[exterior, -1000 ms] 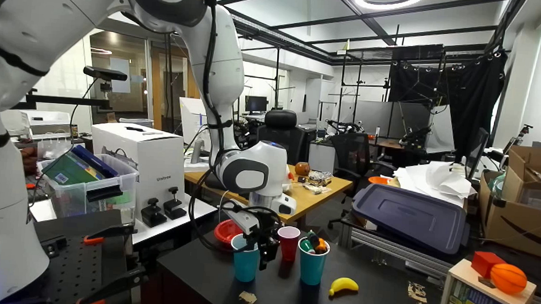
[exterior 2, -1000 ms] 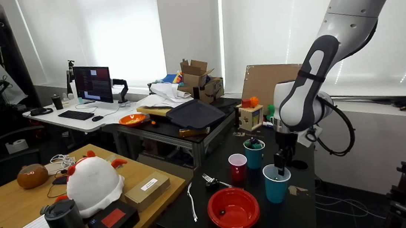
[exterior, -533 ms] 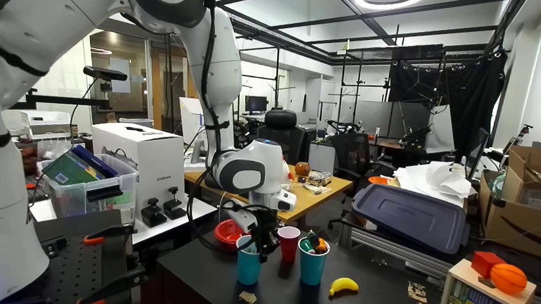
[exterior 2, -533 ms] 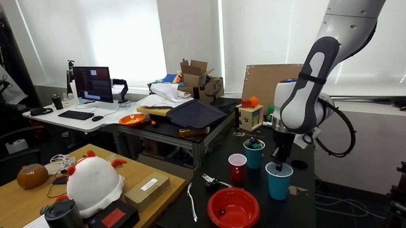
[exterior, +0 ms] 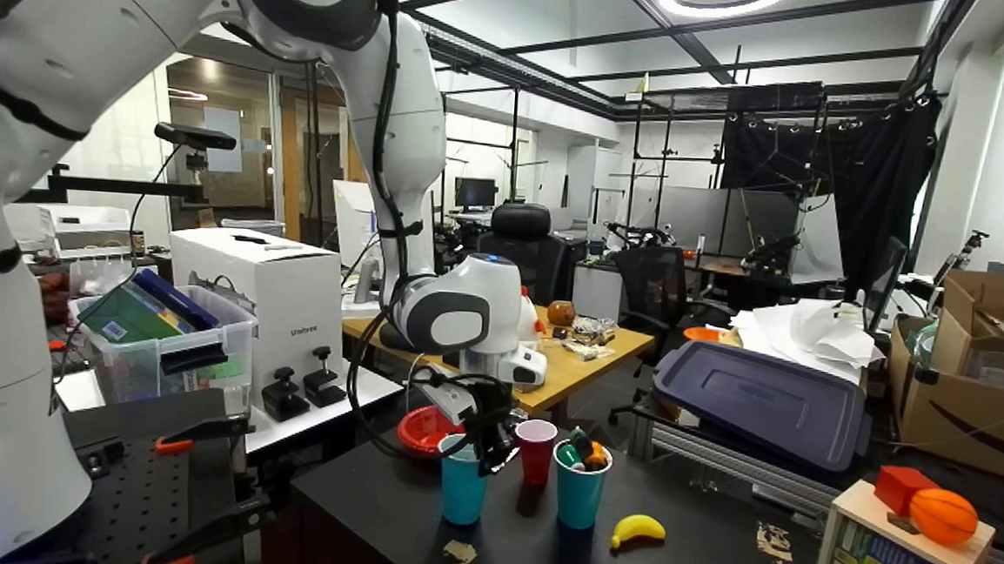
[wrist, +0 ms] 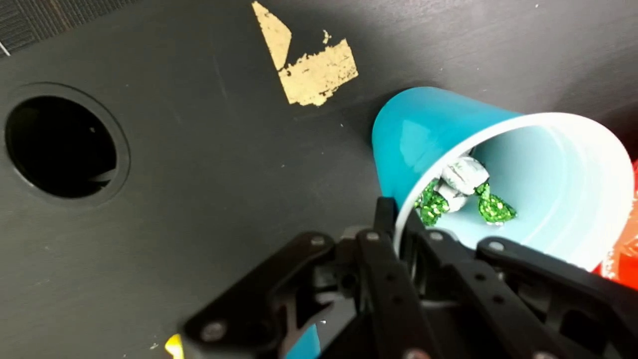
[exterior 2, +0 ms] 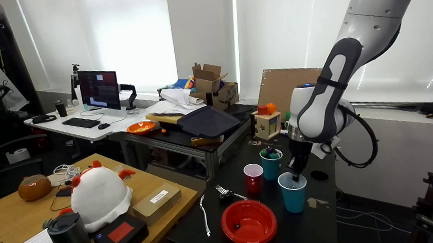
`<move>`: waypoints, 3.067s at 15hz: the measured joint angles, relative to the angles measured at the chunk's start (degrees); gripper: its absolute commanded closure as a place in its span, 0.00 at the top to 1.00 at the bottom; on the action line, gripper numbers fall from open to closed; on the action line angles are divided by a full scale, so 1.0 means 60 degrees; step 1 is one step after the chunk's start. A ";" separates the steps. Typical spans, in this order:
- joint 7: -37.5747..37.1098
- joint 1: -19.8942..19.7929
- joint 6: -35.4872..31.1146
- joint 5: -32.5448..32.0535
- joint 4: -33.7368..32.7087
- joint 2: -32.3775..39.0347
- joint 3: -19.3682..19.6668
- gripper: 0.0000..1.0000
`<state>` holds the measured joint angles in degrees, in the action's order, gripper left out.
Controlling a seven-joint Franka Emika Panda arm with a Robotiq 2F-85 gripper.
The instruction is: Pick up the blue cup and pour it's contents in the bowl
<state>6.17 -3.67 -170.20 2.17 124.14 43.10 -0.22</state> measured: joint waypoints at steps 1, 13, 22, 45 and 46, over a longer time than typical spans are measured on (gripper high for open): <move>0.0000 0.0090 0.0009 0.0000 0.0000 -0.0013 0.0028 0.01; -0.1755 0.2734 0.1122 -0.0783 -0.0542 -0.0022 0.1163 0.01; -0.2994 0.4051 0.1669 -0.1611 -0.0973 0.0081 0.2011 0.01; -0.6037 0.5447 0.4356 -0.4175 -0.2596 0.0672 0.2990 0.01; -0.6174 0.5469 0.4480 -0.4250 -0.2686 0.0761 0.2978 0.01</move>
<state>-30.87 29.15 -143.33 -23.33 108.02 47.67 17.65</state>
